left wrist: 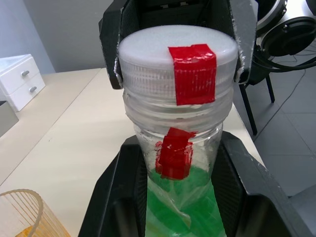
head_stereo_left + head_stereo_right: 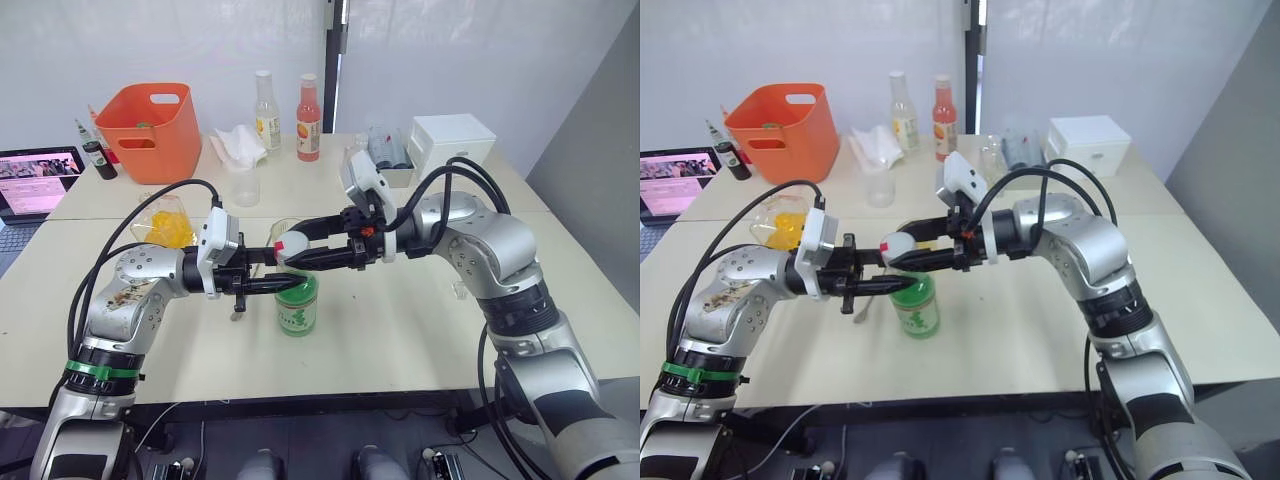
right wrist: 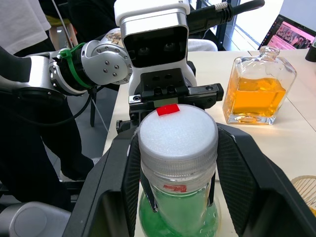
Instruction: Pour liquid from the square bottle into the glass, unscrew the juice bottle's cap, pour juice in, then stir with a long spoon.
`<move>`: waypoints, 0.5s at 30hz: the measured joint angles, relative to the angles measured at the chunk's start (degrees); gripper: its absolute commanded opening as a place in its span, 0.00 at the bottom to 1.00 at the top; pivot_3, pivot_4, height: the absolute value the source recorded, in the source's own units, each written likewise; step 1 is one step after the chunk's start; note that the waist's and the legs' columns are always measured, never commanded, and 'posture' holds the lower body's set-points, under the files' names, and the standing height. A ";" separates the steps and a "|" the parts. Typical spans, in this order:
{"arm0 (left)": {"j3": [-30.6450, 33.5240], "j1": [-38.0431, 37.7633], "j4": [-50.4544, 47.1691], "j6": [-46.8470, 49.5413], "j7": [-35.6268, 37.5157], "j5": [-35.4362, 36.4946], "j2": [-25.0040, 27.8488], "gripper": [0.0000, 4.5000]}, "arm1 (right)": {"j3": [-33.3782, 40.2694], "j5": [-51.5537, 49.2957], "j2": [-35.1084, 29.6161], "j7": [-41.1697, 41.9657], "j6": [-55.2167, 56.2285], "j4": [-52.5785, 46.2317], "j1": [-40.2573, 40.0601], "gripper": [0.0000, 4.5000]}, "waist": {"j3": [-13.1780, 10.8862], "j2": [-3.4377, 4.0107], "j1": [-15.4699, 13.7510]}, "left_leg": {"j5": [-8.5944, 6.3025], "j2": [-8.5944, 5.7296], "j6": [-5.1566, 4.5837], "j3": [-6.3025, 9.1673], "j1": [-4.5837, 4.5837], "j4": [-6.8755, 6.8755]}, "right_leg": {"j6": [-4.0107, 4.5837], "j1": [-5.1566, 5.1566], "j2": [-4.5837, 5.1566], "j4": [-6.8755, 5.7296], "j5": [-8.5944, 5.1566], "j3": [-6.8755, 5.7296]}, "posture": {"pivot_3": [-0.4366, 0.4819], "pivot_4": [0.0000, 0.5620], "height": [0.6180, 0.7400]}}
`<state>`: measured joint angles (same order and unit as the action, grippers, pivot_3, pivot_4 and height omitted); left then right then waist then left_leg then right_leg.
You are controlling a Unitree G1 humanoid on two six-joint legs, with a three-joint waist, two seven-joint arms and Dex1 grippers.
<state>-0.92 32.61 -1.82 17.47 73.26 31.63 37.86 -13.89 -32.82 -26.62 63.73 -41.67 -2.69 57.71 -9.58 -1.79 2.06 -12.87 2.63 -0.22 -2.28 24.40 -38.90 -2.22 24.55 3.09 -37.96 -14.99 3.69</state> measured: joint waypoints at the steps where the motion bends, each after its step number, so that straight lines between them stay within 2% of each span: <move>1: 0.00 0.00 0.00 0.00 0.00 0.00 0.00 0.31 | 0.00 0.00 0.00 -0.10 -0.04 -0.09 0.00 0.38 | 0.00 0.00 0.00 | 0.00 0.00 0.00 0.00 0.00 0.00 | 0.00 0.00 0.00 0.00 0.00 0.00 | 0.48 0.27 0.79; 15: -0.22 -0.73 0.06 0.03 0.04 -0.06 0.20 0.31 | 0.05 0.64 0.57 -1.24 0.93 -1.63 -2.51 0.38 | 0.00 0.00 0.01 | 0.00 0.00 0.00 0.00 -0.08 0.00 | 0.00 -0.05 0.00 -0.02 0.00 0.00 | 0.48 0.27 0.79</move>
<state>-1.13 31.88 -1.77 17.50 73.30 31.57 38.07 -13.85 -32.18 -26.05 62.49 -40.74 -4.32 55.20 -9.58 -1.79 2.07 -12.87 2.63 -0.22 -2.28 24.32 -38.90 -2.22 24.49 3.09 -37.98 -14.99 3.68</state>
